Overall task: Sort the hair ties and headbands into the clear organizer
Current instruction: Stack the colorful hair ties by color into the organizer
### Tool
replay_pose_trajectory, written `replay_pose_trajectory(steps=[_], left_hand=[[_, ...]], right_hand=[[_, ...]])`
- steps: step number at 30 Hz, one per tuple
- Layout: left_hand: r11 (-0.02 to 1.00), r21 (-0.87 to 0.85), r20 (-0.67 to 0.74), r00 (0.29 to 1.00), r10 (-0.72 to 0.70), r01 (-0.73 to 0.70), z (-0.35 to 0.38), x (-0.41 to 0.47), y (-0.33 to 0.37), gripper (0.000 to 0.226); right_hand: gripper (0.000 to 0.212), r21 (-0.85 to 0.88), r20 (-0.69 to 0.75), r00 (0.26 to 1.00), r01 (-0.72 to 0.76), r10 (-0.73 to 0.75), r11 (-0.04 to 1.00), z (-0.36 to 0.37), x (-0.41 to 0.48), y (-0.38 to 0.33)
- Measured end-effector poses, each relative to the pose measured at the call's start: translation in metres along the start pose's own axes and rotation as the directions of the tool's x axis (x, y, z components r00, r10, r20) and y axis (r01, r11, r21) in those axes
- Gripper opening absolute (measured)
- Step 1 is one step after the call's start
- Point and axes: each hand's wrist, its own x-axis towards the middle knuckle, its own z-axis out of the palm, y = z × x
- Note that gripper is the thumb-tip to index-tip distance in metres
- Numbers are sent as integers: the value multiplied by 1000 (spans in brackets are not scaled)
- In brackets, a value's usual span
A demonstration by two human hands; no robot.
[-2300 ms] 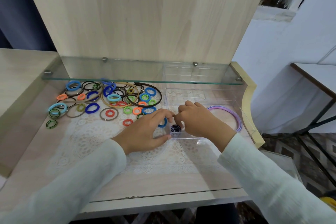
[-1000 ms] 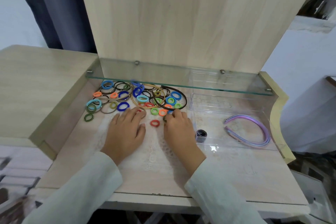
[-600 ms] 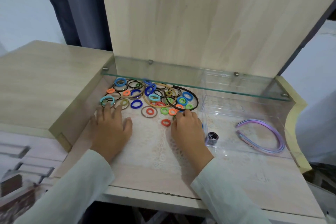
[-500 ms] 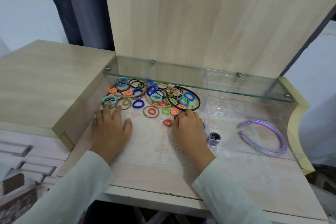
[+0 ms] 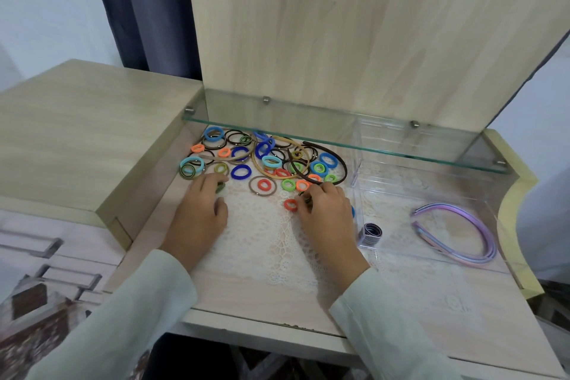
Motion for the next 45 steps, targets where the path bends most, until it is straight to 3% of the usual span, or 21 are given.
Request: replay_pose_trajectory(steps=[10, 17, 23, 28, 33, 36, 40, 45], left_hand=[[998, 11, -2, 998, 65, -65, 0, 4, -2, 22], [961, 50, 28, 962, 270, -272, 5, 4, -7, 22], [956, 44, 85, 954, 286, -290, 4, 0, -4, 20], [955, 34, 135, 948, 289, -296, 3, -3, -3, 20], [959, -23, 133, 950, 284, -284, 0, -3, 0, 20], [972, -7, 45, 971, 237, -237, -2, 3, 1, 20], [992, 116, -110, 992, 53, -41, -5, 11, -10, 25], [949, 301, -110, 992, -69, 99, -10, 20, -29, 31]], right_hand=[[31, 57, -54, 998, -34, 37, 998, 11, 4, 0], [30, 137, -126, 990, -48, 65, 989, 13, 7, -4], [18, 207, -173, 985, 53, -16, 977, 18, 4, -12], [16, 170, -187, 980, 99, -67, 980, 21, 2, -24], [14, 133, -220, 966, 165, -133, 977, 30, 1, -23], [13, 109, -213, 965, 183, -156, 977, 33, 0, -20], [11, 154, -218, 955, 237, -201, 959, 33, -2, -20], [13, 219, -193, 953, 272, -232, 937, 31, -3, -21]])
